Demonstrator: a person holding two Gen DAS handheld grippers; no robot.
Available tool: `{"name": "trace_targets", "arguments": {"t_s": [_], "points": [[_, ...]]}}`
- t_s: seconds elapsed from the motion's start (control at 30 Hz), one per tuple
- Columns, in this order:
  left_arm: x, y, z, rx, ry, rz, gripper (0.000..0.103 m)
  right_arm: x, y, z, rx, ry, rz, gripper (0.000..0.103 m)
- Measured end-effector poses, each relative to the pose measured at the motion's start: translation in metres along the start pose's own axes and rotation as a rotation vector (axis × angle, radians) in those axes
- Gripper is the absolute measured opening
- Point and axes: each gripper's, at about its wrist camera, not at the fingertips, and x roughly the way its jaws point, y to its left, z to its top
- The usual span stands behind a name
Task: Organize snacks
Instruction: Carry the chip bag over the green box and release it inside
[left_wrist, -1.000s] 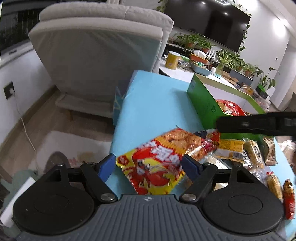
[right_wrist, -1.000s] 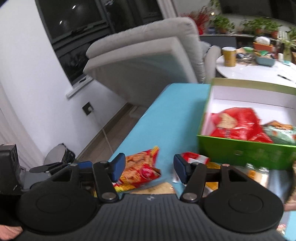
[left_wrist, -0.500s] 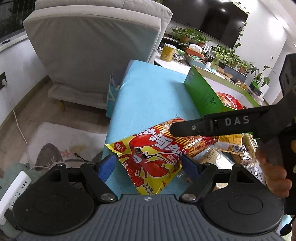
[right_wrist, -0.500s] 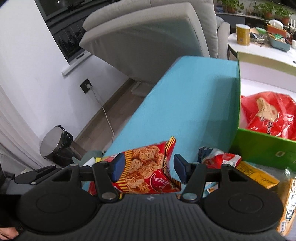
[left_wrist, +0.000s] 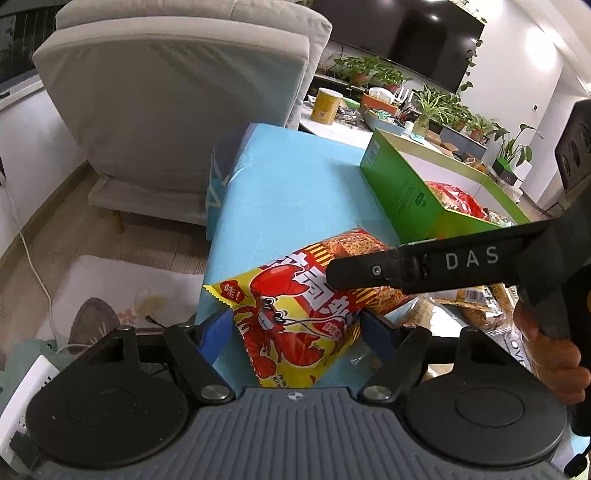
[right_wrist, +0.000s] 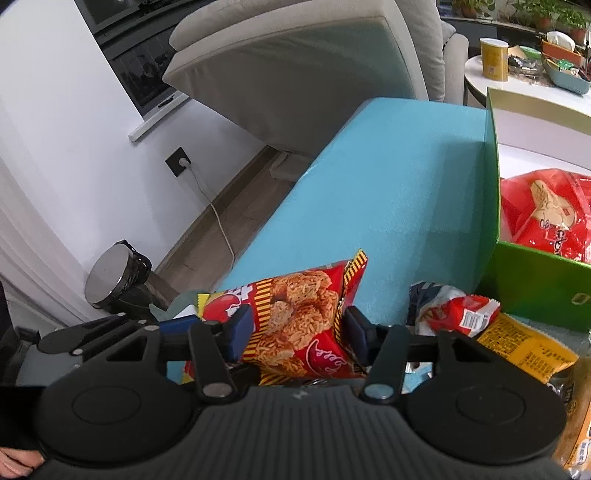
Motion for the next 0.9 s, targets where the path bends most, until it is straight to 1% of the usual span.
{"name": "trace_targets", "arguments": {"t_s": [0.1,0.2,0.33,0.43,0.53,0.63,0.77,0.9], "points": [[-0.007,-0.003,0.003,0.008,-0.021,-0.002,0.073,-0.008,0.002,-0.001,-0.017,-0.031,-0.007,0.071],[-0.018,-0.009,0.008,0.022,-0.050,-0.002,0.073,-0.018,0.001,0.000,-0.010,-0.064,0.006,0.071],[-0.033,-0.025,0.016,0.065,-0.095,0.002,0.073,-0.036,0.000,0.002,-0.008,-0.115,0.020,0.071],[-0.041,-0.038,0.023,0.097,-0.128,-0.010,0.073,-0.053,0.000,0.002,-0.011,-0.165,0.019,0.071],[-0.043,-0.057,0.033,0.137,-0.149,-0.034,0.073,-0.071,-0.006,0.002,-0.006,-0.217,0.004,0.071],[-0.041,-0.081,0.043,0.183,-0.171,-0.059,0.073,-0.090,-0.020,-0.001,0.023,-0.266,-0.019,0.071],[-0.032,-0.119,0.056,0.258,-0.197,-0.100,0.073,-0.114,-0.041,-0.005,0.065,-0.331,-0.058,0.071],[-0.017,-0.153,0.069,0.319,-0.201,-0.137,0.073,-0.133,-0.066,-0.006,0.120,-0.391,-0.096,0.071]]}}
